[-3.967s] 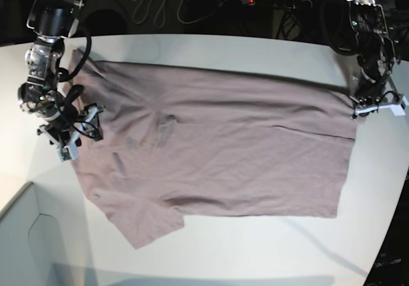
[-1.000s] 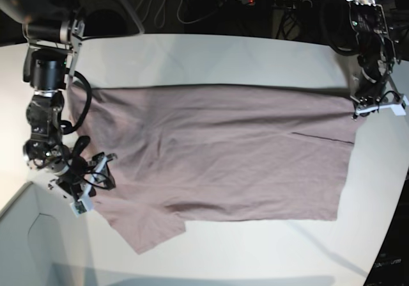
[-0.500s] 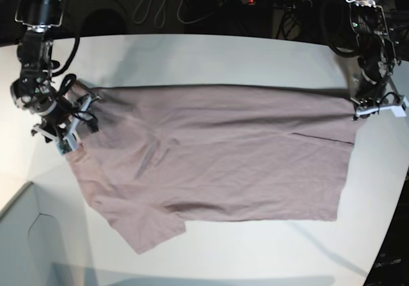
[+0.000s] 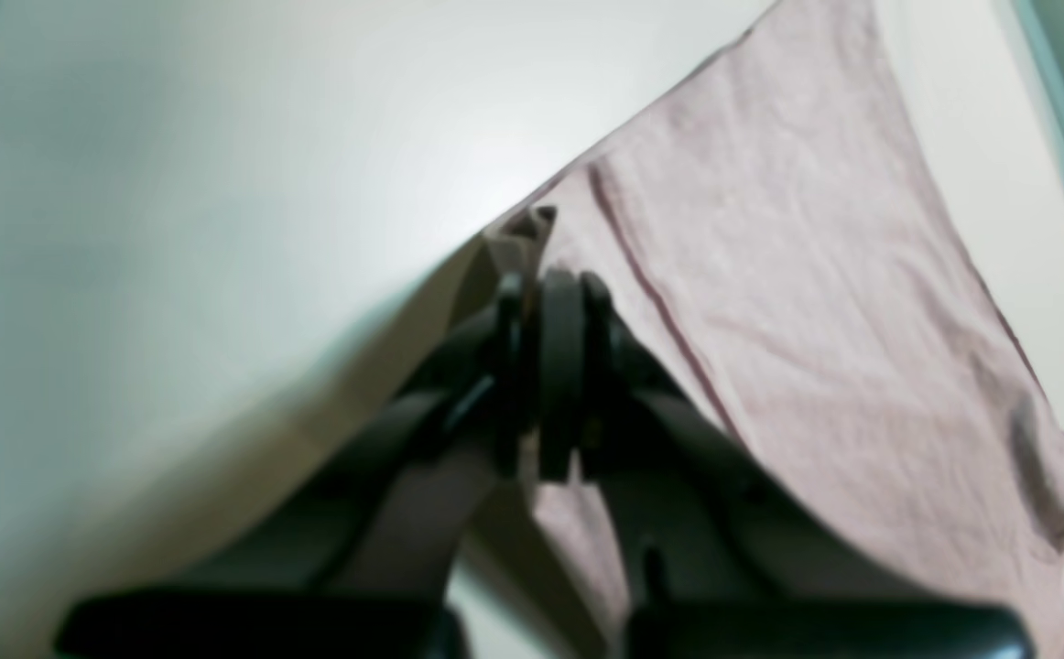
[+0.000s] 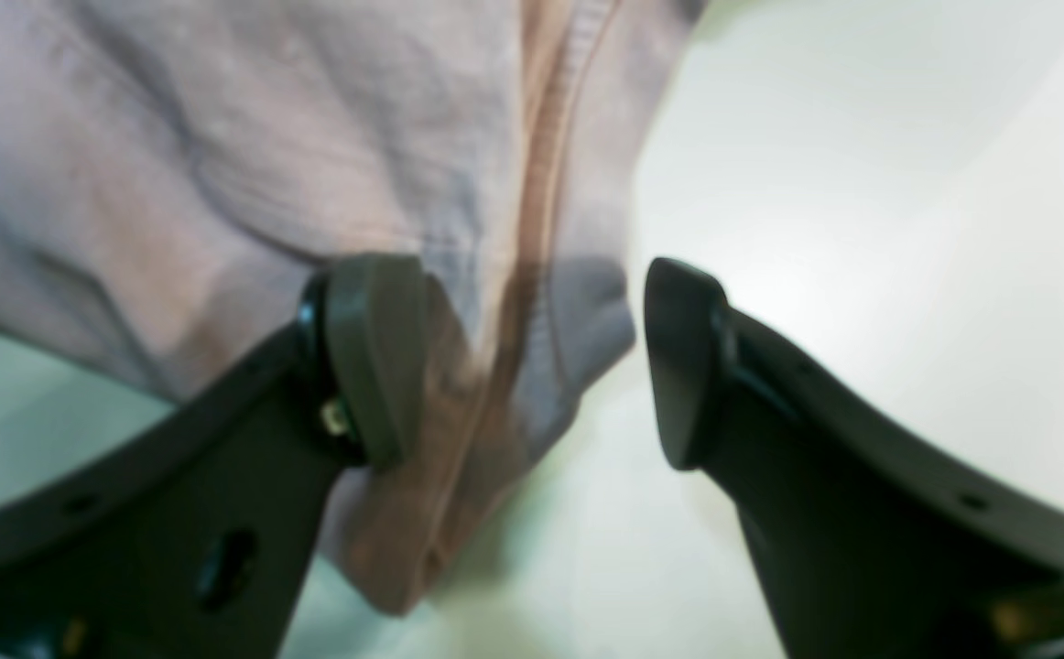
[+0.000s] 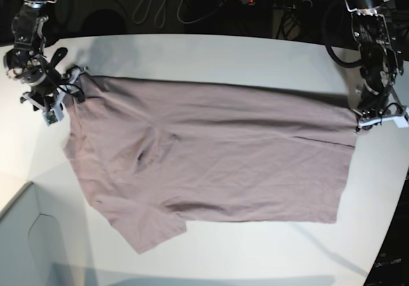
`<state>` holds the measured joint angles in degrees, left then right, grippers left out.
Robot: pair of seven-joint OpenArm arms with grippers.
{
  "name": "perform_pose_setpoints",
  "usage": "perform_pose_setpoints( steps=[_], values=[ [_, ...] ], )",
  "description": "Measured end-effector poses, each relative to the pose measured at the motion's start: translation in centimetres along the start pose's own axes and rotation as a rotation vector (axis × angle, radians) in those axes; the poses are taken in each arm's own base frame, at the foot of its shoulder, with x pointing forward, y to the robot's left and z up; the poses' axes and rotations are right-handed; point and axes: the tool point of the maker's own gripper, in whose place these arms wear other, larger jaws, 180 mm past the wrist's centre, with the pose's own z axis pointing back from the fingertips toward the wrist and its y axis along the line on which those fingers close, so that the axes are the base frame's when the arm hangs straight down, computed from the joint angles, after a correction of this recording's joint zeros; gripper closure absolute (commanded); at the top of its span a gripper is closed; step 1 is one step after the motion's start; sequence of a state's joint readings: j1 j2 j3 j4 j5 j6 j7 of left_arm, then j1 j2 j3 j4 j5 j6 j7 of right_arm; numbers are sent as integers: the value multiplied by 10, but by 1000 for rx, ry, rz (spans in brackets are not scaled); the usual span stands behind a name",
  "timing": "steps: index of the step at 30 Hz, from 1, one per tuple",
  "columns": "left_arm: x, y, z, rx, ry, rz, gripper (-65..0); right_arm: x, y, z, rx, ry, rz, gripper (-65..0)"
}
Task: Layout the t-shirt on the table in an organized manner, then fold the t-shirt properly
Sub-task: 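Pull the shirt edge taut with both grippers, drawing it back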
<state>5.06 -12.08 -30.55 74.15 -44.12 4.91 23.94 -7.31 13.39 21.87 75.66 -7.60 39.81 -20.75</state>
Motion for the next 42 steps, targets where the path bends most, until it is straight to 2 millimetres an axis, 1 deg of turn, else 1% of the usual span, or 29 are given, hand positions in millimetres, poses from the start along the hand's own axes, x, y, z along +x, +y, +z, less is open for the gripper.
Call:
perform_pose_setpoints(
  steps=[6, 12, 16, 18, 19, 22, 26, 30, 34, 39, 42],
  values=[
    [-1, 1, 0, 1, 2, 0, -1, 1, 9, -3, 16, -5, -7, -277],
    [-1, 1, 0, 2, 3, -1, -1, 5, 25, -8, 55, -4, 24, -240],
    [-1, 1, 0, 2, 3, -1, -1, 5, 25, -8, 55, -3, 24, -221],
    [-1, 1, 0, 2, 3, -1, -1, 8, 23, -9, 53, -7, 25, -180],
    [-1, 1, 1, 2, 3, 0, -1, 10, 23, -10, 52, -8, 30, -144],
    [-1, 1, 1, 2, 3, -1, -1, 20, 20, -11, 49, -34, 31, -1],
    [-1, 1, 1, 2, 3, 0, -1, 27, 17, -12, 42, -41, 37, 0],
    [-1, 1, 0, 2, 2, -1, -1, 42, 10, -13, 28, -73, 42, 0],
    [0, 2, 1, 3, 2, -3, -1, 52, -3, -11, 7, -84, 60, 0],
    [0, 2, 1, 3, 1, -3, -1, 77, -11, -13, -7, -132, 66, 0],
    [0, 2, 1, 3, 1, -3, -1, 87, -13, -13, -14, -152, 68, 0]
  ],
)
